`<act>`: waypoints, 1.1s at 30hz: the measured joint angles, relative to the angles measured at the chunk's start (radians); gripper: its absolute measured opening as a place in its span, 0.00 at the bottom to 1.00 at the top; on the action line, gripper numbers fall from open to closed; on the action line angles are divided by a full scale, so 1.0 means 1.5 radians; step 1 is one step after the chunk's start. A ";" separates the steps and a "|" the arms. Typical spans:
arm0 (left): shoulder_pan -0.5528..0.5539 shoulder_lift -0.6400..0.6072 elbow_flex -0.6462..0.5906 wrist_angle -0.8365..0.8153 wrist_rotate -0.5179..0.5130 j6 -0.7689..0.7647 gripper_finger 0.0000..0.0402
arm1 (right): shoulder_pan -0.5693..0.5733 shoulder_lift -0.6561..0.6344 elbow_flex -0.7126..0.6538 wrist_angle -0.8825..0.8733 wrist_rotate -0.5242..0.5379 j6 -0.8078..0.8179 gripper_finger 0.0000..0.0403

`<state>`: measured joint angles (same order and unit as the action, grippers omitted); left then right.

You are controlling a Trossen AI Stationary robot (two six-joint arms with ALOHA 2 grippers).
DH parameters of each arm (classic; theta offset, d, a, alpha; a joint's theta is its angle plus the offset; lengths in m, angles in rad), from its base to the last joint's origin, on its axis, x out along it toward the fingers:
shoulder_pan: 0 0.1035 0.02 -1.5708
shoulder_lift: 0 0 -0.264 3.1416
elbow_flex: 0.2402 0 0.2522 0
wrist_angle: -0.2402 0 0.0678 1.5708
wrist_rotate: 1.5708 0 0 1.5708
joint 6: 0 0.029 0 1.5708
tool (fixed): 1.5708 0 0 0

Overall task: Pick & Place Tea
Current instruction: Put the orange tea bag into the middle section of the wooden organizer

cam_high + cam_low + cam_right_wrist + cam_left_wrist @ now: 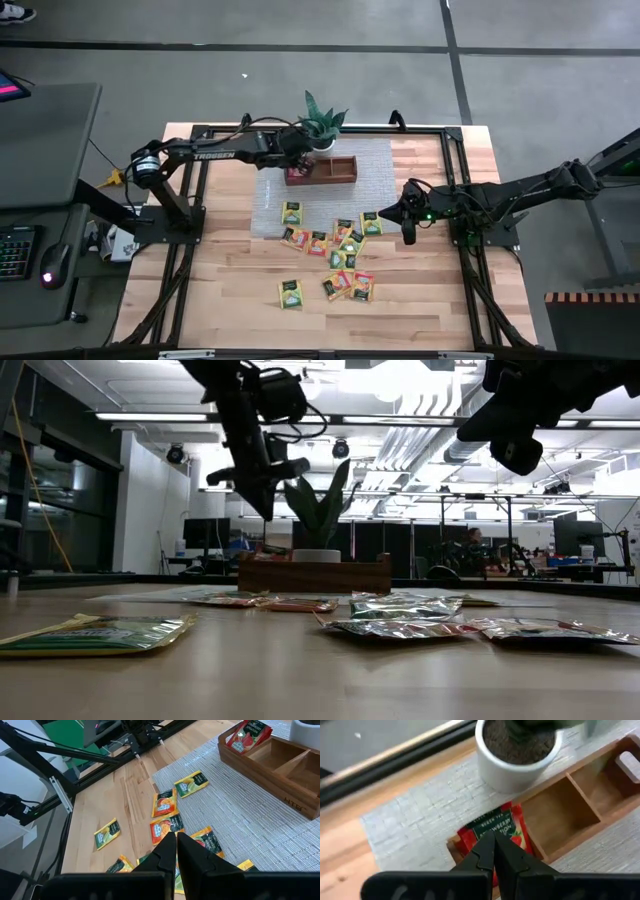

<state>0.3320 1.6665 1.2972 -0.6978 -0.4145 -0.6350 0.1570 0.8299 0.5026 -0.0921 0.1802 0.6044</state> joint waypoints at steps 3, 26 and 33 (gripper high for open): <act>-0.023 -0.001 0.023 -0.023 -0.008 0.029 0.00 | 0.000 0.000 0.000 0.000 -0.007 0.000 0.03; -0.371 -0.112 0.035 -0.183 -0.217 -0.263 0.00 | 0.000 0.064 0.146 -0.047 -0.083 -0.152 0.03; -0.517 -0.161 -0.080 -0.201 -0.257 -0.512 0.00 | 0.000 0.193 0.307 -0.184 -0.092 -0.223 0.03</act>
<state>-0.4442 1.4244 1.1770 -1.0000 -0.7993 -1.4032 0.1570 1.1199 0.9637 -0.3686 0.0422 0.2697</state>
